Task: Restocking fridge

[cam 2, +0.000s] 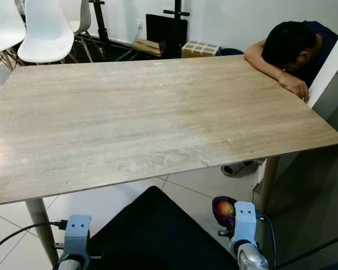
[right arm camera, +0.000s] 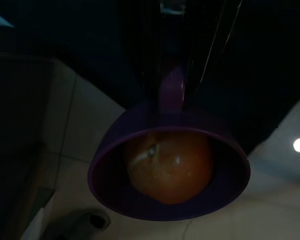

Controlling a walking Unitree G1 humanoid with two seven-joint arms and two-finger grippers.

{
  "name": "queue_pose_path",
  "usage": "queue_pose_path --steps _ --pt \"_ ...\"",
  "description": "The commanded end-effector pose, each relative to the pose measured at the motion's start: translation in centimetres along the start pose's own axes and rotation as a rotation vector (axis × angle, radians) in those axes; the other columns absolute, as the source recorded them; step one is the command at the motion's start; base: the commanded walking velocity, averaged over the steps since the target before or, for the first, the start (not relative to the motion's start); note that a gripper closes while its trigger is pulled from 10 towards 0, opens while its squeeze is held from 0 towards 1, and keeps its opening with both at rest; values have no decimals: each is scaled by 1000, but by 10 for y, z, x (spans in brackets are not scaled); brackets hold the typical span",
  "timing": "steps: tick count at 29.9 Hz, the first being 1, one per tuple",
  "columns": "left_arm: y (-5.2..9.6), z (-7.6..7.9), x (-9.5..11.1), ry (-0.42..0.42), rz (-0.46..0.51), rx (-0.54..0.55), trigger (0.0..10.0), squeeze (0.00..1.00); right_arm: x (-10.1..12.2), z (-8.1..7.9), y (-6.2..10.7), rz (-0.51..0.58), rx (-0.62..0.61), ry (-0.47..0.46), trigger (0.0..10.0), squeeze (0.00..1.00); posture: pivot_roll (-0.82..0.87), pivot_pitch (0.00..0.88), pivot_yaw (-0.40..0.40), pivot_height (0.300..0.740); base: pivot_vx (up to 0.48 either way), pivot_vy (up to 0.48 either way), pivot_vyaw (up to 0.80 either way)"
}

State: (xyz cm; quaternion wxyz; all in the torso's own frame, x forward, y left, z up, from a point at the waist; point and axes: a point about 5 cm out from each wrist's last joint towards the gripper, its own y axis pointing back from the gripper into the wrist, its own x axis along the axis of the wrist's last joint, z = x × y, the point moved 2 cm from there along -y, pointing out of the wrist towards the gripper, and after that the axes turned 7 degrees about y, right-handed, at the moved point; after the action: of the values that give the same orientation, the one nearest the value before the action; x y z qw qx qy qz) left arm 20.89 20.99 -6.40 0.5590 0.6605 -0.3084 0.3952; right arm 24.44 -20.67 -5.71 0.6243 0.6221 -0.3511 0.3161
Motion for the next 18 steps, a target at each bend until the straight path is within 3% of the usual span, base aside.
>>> queue_pose_path --steps 1,2,3,4,10,18 --pt "2 5 -6 11 -11 -1 10000 0 8 2 -1 65 -45 -88 10000 0 -70 70 -37 731 0 0 0" --pt "2 5 -6 11 -11 -1 10000 0 8 2 -1 65 -45 -88 10000 0 -70 70 -37 731 0 0 0" --pt "1 7 -5 12 -5 -1 10000 0 8 0 1 82 -55 33 10000 0 -69 71 -36 731 0 0 0" --pt "1 8 -4 13 -3 -1 10000 0 8 0 1 87 -58 61 10000 0 -69 71 -37 731 0 0 0" --pt "-1 13 -1 16 12 -15 10000 0 2 -1 3 68 -75 114 10000 0 -70 74 -36 731 0 0 0" --pt "-1 15 -1 12 17 -22 10000 0 1 6 4 74 -131 -8 10000 0 -72 78 -35 731 0 0 0"
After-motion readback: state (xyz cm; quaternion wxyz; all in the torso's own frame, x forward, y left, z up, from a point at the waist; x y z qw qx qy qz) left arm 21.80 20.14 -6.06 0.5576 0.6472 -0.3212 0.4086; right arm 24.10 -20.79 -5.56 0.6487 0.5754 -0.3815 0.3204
